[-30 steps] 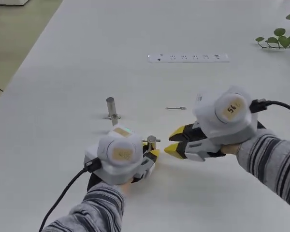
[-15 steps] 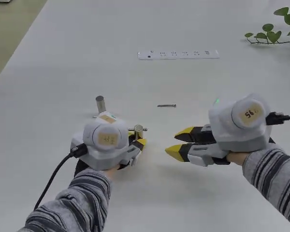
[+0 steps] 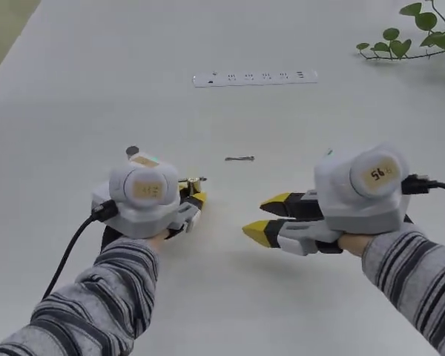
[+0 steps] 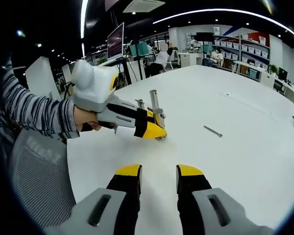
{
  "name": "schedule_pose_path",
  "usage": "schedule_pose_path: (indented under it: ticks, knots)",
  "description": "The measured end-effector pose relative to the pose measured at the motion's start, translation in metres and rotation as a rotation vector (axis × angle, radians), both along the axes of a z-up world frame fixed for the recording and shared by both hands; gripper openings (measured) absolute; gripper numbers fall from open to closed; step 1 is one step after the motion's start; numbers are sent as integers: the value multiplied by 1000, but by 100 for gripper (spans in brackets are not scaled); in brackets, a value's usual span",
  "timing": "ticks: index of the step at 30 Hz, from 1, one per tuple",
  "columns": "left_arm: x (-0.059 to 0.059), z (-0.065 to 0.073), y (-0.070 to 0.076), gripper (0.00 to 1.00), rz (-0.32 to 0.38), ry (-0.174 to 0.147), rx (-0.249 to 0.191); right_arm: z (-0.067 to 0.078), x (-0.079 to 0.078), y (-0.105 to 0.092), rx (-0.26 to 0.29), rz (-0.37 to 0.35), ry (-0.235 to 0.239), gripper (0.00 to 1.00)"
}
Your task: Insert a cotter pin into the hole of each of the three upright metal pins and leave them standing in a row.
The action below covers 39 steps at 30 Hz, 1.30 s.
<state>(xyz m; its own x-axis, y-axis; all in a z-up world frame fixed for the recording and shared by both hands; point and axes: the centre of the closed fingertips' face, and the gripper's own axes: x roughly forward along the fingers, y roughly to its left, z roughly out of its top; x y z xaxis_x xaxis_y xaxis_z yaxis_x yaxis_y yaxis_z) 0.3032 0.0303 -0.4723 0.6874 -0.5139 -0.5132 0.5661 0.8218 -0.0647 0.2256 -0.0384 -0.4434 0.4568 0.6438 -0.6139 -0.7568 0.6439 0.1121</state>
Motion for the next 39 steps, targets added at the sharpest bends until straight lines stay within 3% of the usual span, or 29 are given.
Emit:
schedule_pose_path:
  ticks: [11,25,28,31,33,39]
  knots:
    - [5,-2,-3,9,-9,-5,10,-2,6,0,13,-13,9,24]
    - [6,-4,-3,10,-9,-38,38,-7,8,0,25,-34,26,26]
    - [6,-4,-3,10,-1,-29,30,-7,9,-2,32,-48,30,27]
    - [4,-7,0,13,0,-30,51,-7,10,-4,36,-61,32,28]
    - [0,-10,0,17,1,-5,48,-6,12,-6,27,-74,22,30]
    - [-14,-9,2,24,5,15,26,0,15,-6,38,-84,8,36]
